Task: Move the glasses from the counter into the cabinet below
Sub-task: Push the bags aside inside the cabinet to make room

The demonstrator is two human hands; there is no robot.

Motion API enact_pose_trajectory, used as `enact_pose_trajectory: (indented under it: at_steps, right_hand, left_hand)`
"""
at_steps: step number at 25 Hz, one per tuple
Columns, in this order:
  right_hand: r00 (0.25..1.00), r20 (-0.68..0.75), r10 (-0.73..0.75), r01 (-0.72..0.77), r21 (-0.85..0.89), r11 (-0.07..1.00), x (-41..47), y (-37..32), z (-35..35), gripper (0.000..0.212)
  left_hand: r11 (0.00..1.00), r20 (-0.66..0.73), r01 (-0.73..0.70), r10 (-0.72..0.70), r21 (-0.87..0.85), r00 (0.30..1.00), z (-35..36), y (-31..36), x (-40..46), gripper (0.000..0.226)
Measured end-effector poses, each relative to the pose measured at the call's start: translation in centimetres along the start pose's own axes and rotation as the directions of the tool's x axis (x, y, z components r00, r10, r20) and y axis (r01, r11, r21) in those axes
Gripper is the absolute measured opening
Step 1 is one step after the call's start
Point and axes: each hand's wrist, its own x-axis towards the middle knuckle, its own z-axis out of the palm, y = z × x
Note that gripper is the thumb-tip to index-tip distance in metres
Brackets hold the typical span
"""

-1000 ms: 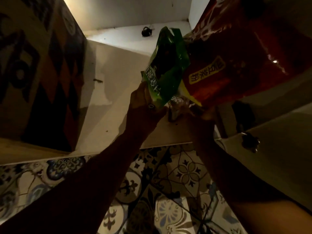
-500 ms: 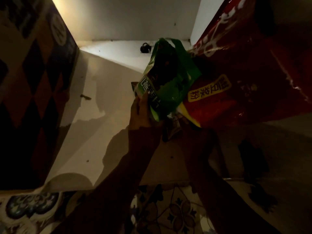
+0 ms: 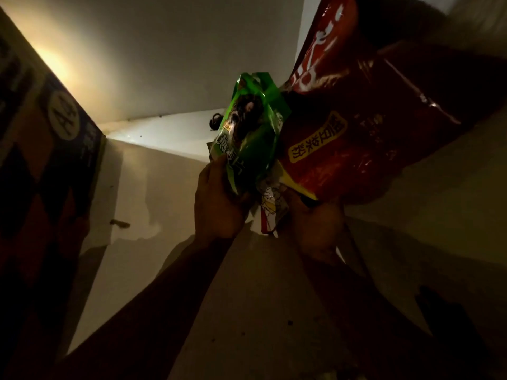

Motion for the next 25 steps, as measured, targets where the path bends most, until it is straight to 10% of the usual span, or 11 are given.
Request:
enact_pose_trajectory:
  at_steps: [9,25]
  right_hand:
    - [0.998,0.065,0.014,-0.021,0.116,0.993,4.1,-2.3,3.0,0.019]
    - [0.971,0.152,0.182,-0.189,0.031,0.981,7.3,-4.2,5.6,0.036]
  left_hand:
    - [0.997,0.043,-0.058,0.056,0.045,0.998,0.6,-1.1,5.4,0.079]
    - [1.000,0.159,-0.011,0.008,0.017,0.987,1.0,-3.2,11.1,0.087]
